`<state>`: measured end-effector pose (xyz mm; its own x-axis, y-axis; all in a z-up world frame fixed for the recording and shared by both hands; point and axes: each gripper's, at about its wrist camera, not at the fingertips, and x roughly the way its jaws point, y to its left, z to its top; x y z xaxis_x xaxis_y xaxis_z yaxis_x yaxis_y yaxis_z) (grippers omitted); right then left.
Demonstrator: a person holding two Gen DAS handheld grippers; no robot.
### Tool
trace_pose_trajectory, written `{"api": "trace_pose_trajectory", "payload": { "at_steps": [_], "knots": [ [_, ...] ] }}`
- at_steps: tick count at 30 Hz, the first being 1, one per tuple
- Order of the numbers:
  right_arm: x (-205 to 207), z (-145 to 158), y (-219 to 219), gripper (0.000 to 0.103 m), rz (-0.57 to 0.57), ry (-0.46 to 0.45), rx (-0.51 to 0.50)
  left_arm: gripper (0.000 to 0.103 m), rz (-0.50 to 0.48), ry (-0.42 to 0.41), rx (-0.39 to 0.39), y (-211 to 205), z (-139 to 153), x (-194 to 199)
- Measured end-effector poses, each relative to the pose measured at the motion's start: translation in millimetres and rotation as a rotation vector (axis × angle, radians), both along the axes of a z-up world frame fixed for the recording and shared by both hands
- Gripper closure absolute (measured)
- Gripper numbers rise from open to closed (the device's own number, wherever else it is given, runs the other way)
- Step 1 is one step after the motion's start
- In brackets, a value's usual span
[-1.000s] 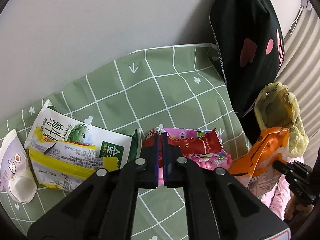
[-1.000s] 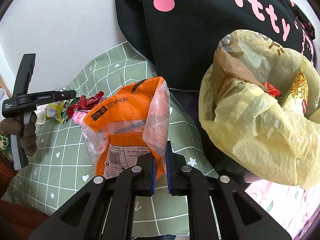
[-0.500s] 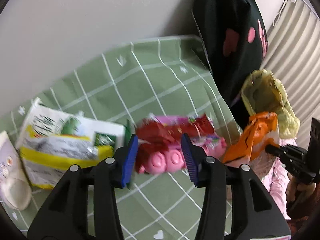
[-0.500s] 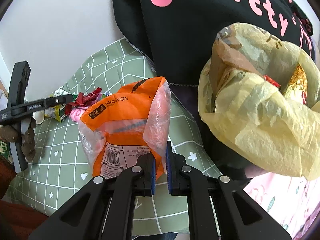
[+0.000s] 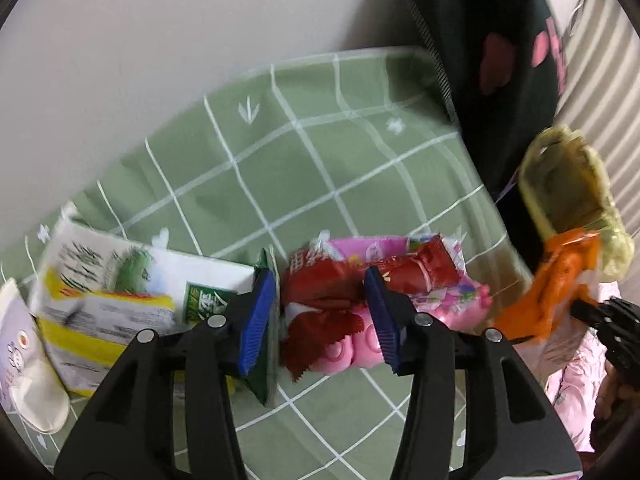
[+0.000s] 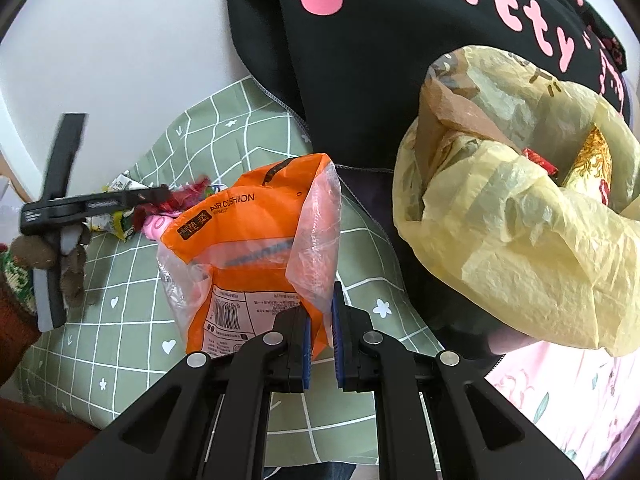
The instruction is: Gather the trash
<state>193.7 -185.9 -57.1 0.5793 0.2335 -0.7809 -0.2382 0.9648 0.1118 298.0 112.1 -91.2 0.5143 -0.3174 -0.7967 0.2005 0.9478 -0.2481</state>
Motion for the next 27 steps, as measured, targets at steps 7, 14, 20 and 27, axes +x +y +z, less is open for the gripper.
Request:
{"api": "trace_pose_trajectory", "payload": {
  "at_steps": [7, 14, 20, 27],
  "knots": [
    [-2, 12, -2, 0.094, -0.005, -0.034, 0.0, 0.1, 0.036, -0.008, -0.019, 5, 22, -6],
    [-3, 17, 0, 0.094, 0.008, -0.045, -0.008, 0.097, -0.006, -0.116, -0.02, 3, 49, -21],
    [-5, 13, 2, 0.094, 0.025, -0.031, -0.015, 0.061, -0.095, -0.143, 0.032, -17, 44, -24],
    [-9, 10, -6, 0.094, 0.011, -0.022, -0.021, 0.043, -0.137, -0.107, 0.064, -28, 17, -12]
  ]
}}
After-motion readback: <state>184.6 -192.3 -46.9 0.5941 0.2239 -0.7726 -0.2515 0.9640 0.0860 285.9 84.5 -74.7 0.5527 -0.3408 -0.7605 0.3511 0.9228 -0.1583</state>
